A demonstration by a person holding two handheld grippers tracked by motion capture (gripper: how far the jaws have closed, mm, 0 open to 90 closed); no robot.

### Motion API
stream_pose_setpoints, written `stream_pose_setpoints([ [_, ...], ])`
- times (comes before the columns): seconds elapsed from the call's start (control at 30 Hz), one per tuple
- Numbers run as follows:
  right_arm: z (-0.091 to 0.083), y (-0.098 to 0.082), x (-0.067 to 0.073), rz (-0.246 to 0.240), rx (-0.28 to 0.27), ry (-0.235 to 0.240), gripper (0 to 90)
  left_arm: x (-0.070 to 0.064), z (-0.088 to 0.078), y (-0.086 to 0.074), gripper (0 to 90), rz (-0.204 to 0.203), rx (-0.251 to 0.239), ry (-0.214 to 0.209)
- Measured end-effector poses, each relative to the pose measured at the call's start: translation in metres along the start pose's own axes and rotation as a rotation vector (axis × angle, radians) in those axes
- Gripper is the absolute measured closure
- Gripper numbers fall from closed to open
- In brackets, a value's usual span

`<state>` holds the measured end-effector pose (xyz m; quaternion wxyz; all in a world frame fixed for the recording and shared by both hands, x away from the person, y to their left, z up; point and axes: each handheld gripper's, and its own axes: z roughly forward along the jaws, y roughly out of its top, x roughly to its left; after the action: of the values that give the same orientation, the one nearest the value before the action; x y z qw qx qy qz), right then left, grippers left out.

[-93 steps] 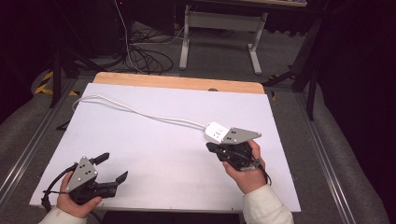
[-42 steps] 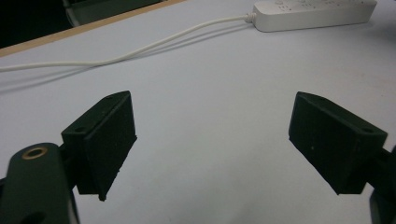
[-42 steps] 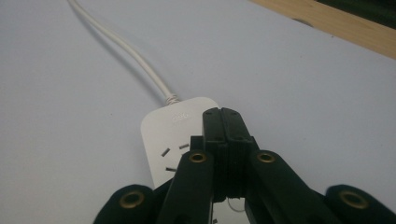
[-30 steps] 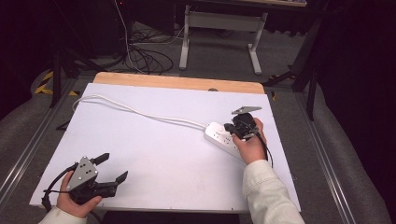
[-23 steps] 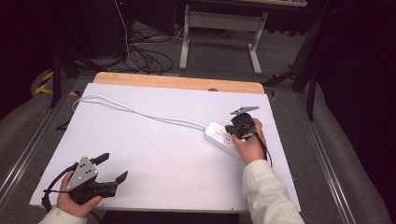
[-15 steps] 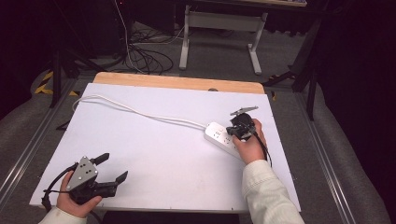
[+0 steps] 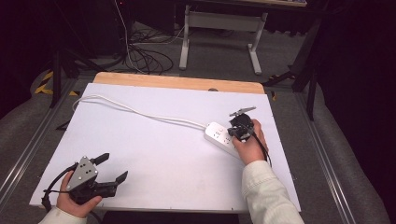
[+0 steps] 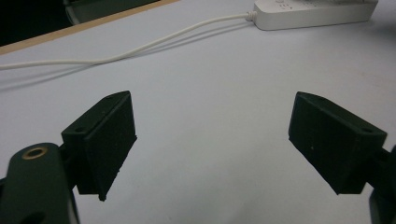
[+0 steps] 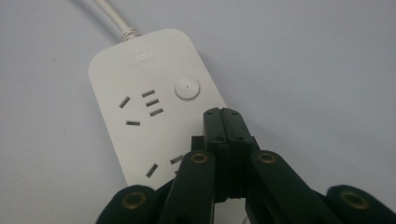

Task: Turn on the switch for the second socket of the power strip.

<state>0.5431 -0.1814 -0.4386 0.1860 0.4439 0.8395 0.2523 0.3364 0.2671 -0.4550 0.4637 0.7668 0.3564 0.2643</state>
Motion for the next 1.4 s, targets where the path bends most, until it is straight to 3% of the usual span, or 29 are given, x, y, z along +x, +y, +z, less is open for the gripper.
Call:
stream_pose_setpoints([
  [0.53, 0.002, 0.001, 0.006, -0.023, 0.021, -0.048, 90.0, 0.0, 0.0, 0.0, 15.4, 0.004, 0.003, -0.001],
  [0.77, 0.003, 0.001, 0.015, -0.058, 0.029, -0.105, 90.0, 0.0, 0.0, 0.0, 15.4, -0.002, 0.003, 0.001],
  [1.07, 0.003, -0.001, 0.011, -0.011, 0.014, -0.082, 90.0, -0.001, 0.0, 0.0, 15.4, -0.001, 0.003, 0.0],
  [1.4, 0.004, -0.004, 0.012, 0.003, 0.0, -0.089, 90.0, 0.0, 0.0, 0.0, 15.4, 0.003, 0.004, -0.001],
])
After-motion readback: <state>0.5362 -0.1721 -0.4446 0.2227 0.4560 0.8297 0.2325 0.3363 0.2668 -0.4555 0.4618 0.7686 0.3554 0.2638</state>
